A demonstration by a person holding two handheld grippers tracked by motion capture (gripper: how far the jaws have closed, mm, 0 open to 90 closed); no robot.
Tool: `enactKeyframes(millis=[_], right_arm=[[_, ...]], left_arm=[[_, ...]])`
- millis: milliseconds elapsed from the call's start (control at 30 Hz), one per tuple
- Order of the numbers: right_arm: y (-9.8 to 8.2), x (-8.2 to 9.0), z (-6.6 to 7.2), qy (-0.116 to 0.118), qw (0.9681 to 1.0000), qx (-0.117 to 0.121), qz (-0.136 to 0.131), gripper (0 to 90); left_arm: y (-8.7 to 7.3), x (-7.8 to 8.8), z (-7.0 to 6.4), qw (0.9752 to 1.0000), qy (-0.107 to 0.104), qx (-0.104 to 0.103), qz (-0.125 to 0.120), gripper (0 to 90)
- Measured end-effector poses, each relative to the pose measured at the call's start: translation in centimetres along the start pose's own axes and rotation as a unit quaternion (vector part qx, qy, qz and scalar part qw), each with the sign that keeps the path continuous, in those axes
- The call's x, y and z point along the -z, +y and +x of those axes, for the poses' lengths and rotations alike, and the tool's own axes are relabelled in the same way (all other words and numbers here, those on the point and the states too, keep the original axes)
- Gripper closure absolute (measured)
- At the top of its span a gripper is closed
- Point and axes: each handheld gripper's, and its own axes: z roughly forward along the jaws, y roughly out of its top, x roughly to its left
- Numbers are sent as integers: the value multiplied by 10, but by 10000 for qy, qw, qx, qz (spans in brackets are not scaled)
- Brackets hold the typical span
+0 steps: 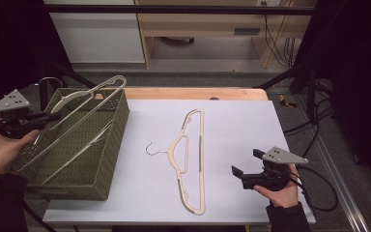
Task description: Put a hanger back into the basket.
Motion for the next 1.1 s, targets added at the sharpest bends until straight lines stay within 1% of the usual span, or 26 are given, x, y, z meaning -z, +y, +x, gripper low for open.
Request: enactKeyframes(millis=[33, 200, 300, 333, 400, 433, 500, 633, 700, 833, 900, 933, 967, 1067, 1100], right_arm=[[0, -1, 1, 0, 10000, -26, -6, 35], [0, -1, 0, -3, 10000, -10, 1, 36], [0, -1, 0, 6, 10000, -5, 4, 36], [0, -2, 1, -10, 10000, -31, -2, 36], [0, -3, 1, 1, 10000, -28, 21, 37], [-1, -3, 1, 22, 10000, 11, 43, 36], [-1, -4, 1, 21, 10000, -4, 59, 37], [-1, -4, 2, 30, 10000, -8, 61, 38], [-1, -5, 3, 32, 10000, -47, 64, 38], [-1, -6, 2, 50, 9999, 4, 87, 41], [-2, -6, 3, 60, 9999, 1, 91, 42], [-2, -6, 3, 57, 9999, 2, 95, 42], [-2, -6, 3, 59, 9999, 6, 100, 43], [-2, -6, 3, 49, 9999, 30, 106, 45], [-2, -7, 3, 41, 9999, 6, 99, 45]], left_arm=[[-2, -1, 1, 10000, 10, 29, -4, 862], [-14, -4, 4, 9998, 81, -1, 190, 861], [-20, -4, 5, 9996, 135, -55, 251, 861], [-23, -4, 5, 9995, 143, -56, 284, 861], [-27, -6, 4, 9991, 166, -122, 374, 861], [-29, -7, 3, 9986, 194, -173, 459, 861], [-33, -11, 2, 9978, 212, -245, 572, 862], [-46, -22, -1, 9980, 220, -210, 545, 861], [-52, -29, -4, 9976, 226, -231, 611, 861], [-64, -43, -8, 9966, 210, -242, 758, 861], [-72, -49, -10, 9965, 174, -179, 793, 861], [-74, -50, -10, 9964, 159, -174, 815, 861], [-75, -52, -11, 9968, 162, -94, 778, 860], [-81, -56, -12, 9951, 94, 50, 981, 856], [-83, -57, -13, 9941, 87, 76, 1078, 854]])
